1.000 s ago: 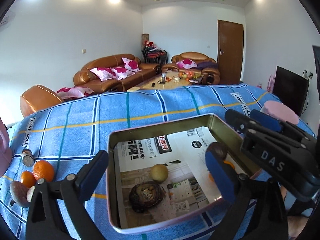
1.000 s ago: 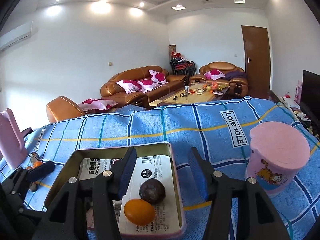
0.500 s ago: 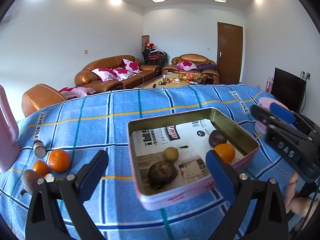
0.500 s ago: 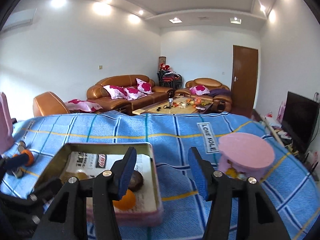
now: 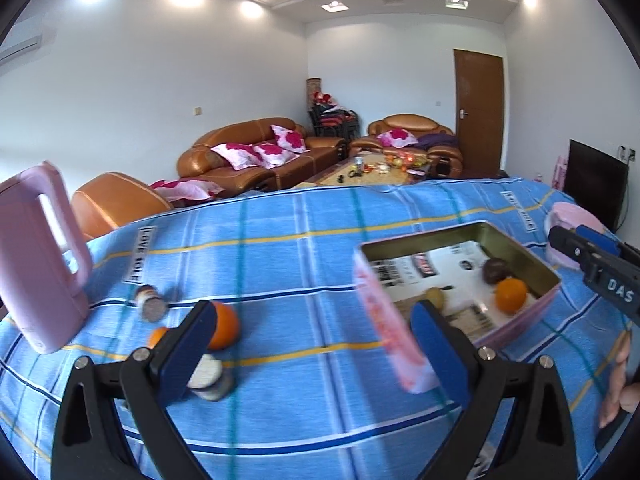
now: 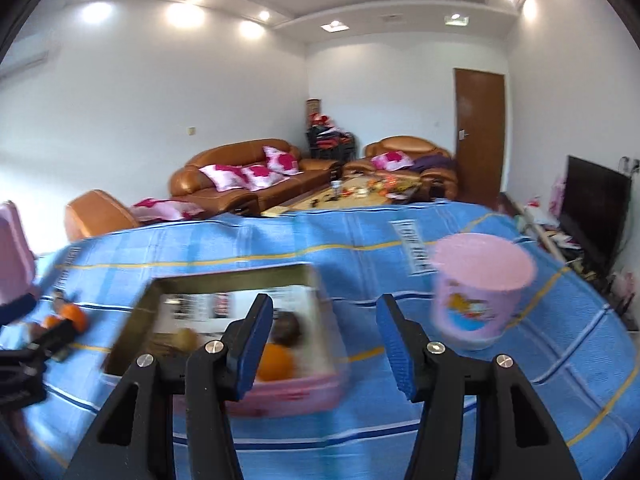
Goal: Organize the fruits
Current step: 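Move both open grippers toward the remaining fruit on the cloth, then grasp the round beige-topped jar with the right gripper while the left gripper approaches the purple fruit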
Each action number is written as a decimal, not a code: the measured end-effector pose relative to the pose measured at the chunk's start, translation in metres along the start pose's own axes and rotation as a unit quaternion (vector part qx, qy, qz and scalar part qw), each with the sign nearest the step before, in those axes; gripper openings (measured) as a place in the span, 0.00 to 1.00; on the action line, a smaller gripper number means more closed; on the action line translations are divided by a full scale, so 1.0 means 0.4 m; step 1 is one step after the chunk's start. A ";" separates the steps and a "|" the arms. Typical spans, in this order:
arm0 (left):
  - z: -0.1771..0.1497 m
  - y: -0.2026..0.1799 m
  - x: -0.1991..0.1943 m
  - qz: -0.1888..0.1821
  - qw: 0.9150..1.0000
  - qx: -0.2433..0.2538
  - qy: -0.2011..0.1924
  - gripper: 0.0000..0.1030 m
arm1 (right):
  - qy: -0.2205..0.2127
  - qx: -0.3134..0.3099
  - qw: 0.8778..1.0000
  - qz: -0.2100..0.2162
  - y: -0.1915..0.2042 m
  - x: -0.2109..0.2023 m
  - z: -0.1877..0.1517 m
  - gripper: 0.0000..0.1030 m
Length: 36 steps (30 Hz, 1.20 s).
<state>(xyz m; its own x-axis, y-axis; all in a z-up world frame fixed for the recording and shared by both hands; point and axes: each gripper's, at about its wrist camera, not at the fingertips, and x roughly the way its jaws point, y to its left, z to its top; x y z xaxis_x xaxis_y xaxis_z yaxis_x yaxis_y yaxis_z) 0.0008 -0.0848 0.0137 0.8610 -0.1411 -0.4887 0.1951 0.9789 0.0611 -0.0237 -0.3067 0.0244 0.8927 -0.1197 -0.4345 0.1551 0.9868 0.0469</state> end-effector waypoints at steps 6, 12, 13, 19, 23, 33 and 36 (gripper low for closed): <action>-0.009 0.098 -0.002 0.027 1.000 -0.012 0.000 0.97 | 0.021 0.009 0.997 0.075 0.154 0.022 0.012 0.54; -0.021 0.186 -0.003 0.054 0.998 -0.017 -0.002 0.97 | 0.037 0.019 0.992 0.123 0.289 0.048 -0.008 0.54; -0.024 0.197 -0.002 0.055 0.998 -0.020 -0.001 0.98 | 0.039 0.017 0.991 0.129 0.310 0.051 -0.014 0.54; -0.039 0.260 0.008 0.074 0.997 -0.028 0.008 0.98 | 0.058 0.005 0.986 0.156 0.396 0.068 -0.040 0.54; -0.046 0.303 0.014 0.073 0.997 -0.038 0.015 0.99 | 0.067 -0.005 0.984 0.165 0.424 0.077 -0.049 0.54; -0.063 0.460 0.025 0.114 0.987 -0.109 0.043 1.00 | 0.122 -0.055 0.971 0.199 0.502 0.113 -0.088 0.54; -0.063 0.486 0.021 0.125 0.984 -0.119 0.040 1.00 | 0.137 -0.073 0.963 0.222 0.533 0.117 -0.099 0.54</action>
<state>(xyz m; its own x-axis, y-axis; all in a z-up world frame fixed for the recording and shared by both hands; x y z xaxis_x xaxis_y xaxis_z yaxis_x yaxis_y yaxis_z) 0.0340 0.1081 -0.0004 0.8263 0.1110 -0.5523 -0.1413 0.9899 -0.0125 0.0345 -0.0975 -0.0214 0.7087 0.3310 -0.6231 -0.2946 0.9413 0.1650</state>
